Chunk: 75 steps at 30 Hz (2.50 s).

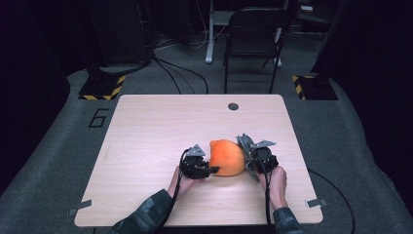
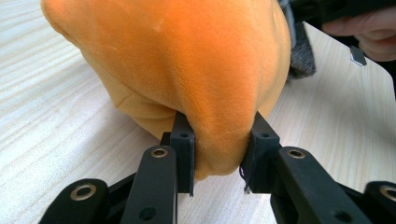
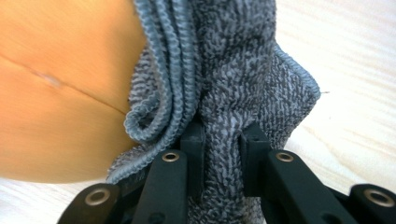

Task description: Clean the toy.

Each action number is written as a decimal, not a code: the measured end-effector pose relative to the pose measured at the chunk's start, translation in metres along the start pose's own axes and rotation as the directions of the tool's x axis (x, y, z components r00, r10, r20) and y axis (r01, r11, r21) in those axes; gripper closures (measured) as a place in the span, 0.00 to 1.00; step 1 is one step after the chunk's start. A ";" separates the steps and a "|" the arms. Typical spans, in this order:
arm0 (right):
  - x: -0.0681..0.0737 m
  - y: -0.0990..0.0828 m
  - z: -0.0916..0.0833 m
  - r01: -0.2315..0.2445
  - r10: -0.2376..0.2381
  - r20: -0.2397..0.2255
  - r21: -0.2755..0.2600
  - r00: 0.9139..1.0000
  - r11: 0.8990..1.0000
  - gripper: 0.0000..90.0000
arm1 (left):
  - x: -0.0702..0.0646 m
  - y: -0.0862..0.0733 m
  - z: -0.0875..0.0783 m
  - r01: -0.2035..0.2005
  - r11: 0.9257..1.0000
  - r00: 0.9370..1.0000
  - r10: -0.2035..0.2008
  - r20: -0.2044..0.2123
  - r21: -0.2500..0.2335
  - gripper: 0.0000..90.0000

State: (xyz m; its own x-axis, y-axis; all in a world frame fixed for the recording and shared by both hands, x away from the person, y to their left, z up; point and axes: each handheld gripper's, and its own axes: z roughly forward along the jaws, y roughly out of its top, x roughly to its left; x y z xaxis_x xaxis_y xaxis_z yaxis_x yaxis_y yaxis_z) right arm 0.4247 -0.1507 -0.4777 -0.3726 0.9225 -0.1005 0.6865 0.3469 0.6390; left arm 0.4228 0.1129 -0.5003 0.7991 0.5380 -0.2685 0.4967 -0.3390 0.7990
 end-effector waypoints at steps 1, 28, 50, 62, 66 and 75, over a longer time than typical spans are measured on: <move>0.000 0.000 0.000 0.000 0.000 0.000 0.000 1.000 1.000 0.85 | 0.000 0.000 0.000 0.000 1.000 1.000 0.000 0.000 0.000 0.77; 0.054 0.021 -0.028 0.206 -0.201 0.058 -0.125 0.978 0.970 0.87 | 0.005 -0.002 0.000 0.032 0.999 0.999 -0.032 -0.006 0.004 0.68; 0.036 0.020 -0.022 0.160 -0.163 -0.016 -0.130 0.987 0.979 0.87 | 0.005 -0.009 -0.001 -0.359 0.932 0.926 0.363 -0.108 0.048 0.17; 0.033 0.021 -0.020 0.144 -0.149 -0.035 -0.128 0.988 0.981 0.87 | 0.003 -0.013 0.009 -0.452 0.892 0.885 0.450 -0.120 0.012 0.07; 0.033 0.021 -0.020 0.142 -0.148 -0.041 -0.127 0.988 0.982 0.86 | 0.003 -0.013 0.012 -0.465 0.885 0.878 0.462 -0.126 0.011 0.10; 0.032 0.020 -0.019 0.133 -0.139 -0.038 -0.129 0.990 0.983 0.86 | -0.003 -0.016 0.014 -0.507 0.862 0.844 0.494 -0.209 -0.010 0.33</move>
State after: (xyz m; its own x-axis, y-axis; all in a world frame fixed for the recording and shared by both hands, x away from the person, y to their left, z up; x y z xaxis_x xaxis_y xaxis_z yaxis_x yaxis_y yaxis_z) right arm 0.4147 -0.1170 -0.4533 -0.4875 0.8584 -0.1596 0.5448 0.4418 0.7127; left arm 0.4169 0.1060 -0.5199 0.8487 0.4482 0.2806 0.0198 -0.5571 0.8302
